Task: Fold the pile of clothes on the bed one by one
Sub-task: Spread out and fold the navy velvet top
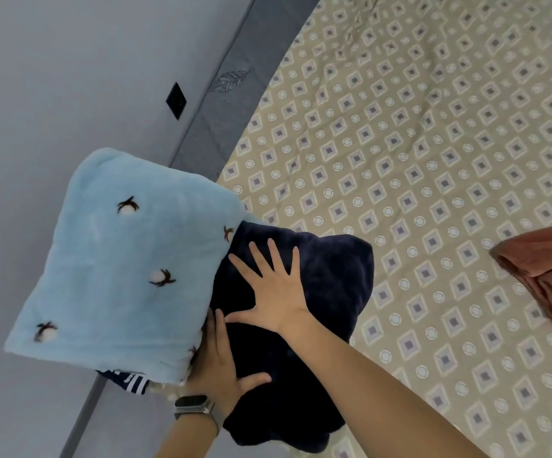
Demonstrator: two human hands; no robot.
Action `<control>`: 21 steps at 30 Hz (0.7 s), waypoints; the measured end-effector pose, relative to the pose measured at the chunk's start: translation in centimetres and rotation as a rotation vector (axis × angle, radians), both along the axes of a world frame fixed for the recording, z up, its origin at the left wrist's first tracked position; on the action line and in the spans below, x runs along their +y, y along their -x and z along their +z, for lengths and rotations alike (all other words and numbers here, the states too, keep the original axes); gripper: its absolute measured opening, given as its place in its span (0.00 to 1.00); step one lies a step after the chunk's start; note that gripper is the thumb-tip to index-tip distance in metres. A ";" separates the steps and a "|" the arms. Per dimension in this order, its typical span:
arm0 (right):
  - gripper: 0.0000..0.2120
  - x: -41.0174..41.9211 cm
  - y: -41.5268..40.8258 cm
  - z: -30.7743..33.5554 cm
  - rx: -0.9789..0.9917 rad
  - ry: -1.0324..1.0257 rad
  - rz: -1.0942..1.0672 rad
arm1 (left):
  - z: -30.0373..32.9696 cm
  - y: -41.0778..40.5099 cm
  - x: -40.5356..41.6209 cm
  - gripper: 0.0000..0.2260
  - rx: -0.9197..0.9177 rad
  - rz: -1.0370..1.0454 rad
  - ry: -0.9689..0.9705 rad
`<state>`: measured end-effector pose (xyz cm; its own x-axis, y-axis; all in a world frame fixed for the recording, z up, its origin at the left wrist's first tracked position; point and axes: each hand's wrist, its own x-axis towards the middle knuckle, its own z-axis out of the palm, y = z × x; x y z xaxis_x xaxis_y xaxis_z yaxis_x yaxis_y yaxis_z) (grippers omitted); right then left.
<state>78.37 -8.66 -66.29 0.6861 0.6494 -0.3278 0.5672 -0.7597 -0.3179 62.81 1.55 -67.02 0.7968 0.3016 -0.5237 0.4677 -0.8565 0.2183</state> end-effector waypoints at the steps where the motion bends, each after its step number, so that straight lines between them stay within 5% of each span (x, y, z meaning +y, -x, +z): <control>1: 0.50 0.4 0.0 -0.3 -0.013 0.002 0.002 | -0.5 0.1 0.1 0.60 -0.018 0.009 -0.008; 14: 0.50 -1.1 0.3 1.1 0.060 -0.135 -0.051 | 2.7 -0.4 -1.4 0.62 0.038 -0.003 -0.024; 21: 0.40 -6.9 3.6 4.7 0.037 -0.300 -0.184 | 4.5 2.1 -3.4 0.45 -0.093 -0.006 -0.104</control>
